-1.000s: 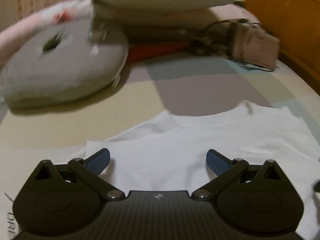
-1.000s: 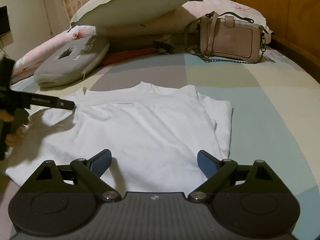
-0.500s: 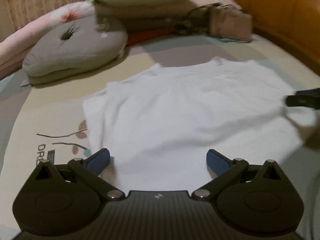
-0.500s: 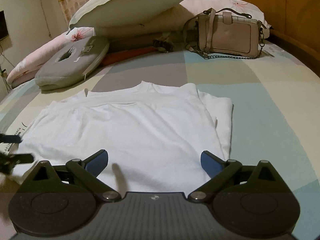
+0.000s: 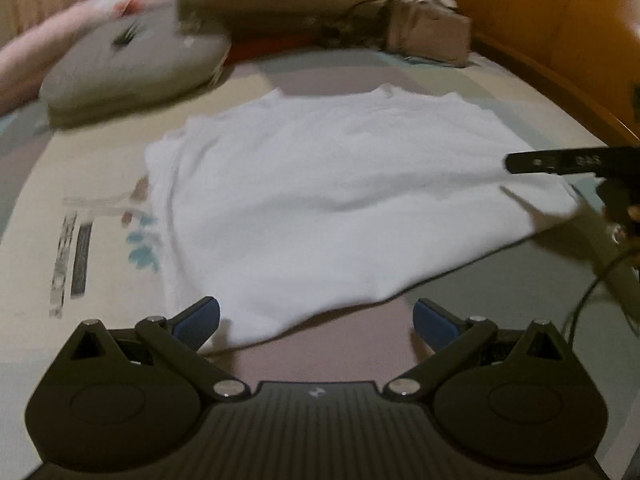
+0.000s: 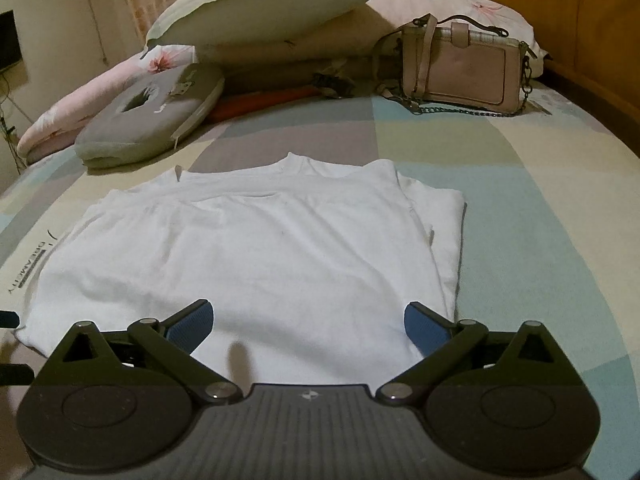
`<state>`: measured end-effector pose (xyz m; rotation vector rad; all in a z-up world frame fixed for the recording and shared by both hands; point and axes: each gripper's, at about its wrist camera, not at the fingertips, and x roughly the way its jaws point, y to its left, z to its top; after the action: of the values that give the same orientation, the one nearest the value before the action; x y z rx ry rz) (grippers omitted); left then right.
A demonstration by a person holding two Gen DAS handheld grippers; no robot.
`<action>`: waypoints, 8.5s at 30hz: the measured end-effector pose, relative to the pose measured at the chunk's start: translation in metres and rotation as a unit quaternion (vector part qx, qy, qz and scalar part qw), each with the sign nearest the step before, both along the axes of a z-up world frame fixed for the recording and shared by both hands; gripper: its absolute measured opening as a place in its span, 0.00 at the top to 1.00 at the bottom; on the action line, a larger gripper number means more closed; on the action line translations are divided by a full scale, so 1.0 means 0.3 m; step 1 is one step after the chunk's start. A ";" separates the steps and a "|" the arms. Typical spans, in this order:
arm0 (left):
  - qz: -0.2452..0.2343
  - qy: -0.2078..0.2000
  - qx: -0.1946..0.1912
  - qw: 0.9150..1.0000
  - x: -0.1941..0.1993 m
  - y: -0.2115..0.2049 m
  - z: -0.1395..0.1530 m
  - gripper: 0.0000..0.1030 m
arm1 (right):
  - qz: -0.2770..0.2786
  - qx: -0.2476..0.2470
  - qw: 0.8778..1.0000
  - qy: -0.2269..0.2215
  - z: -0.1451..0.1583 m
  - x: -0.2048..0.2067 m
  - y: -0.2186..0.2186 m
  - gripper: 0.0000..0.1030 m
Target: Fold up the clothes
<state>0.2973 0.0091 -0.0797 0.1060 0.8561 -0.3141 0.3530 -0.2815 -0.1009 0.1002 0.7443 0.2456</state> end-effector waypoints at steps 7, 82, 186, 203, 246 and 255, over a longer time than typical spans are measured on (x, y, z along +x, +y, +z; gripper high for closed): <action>-0.041 0.027 -0.037 0.998 0.043 -0.123 -0.047 0.01 | 0.011 -0.002 1.000 0.003 -0.001 -0.040 -0.029 0.00; -0.249 -0.248 0.502 0.790 0.072 -0.268 -0.227 0.38 | 0.223 -0.462 0.847 -0.140 -0.094 -0.127 0.337 0.28; -0.023 0.037 0.096 0.994 -0.545 0.368 -0.034 1.00 | 0.244 -0.176 0.951 -0.067 0.194 -0.908 0.269 0.59; 0.056 0.020 -0.012 0.998 -0.325 0.249 -0.033 0.70 | 0.088 -0.126 0.988 0.005 0.028 -0.754 0.225 0.45; 0.051 -0.039 0.011 0.998 -0.378 0.175 0.129 0.10 | 0.185 -0.151 0.971 -0.028 0.094 -0.842 0.518 0.04; 0.046 0.021 0.025 0.998 -0.390 0.095 -0.021 0.08 | 0.056 -0.081 0.994 0.057 -0.018 -0.880 0.190 0.04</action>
<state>0.1804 0.0377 -0.0861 0.1067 0.9071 -0.2085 0.0892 -0.2243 -0.1062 -0.0822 0.8814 0.2880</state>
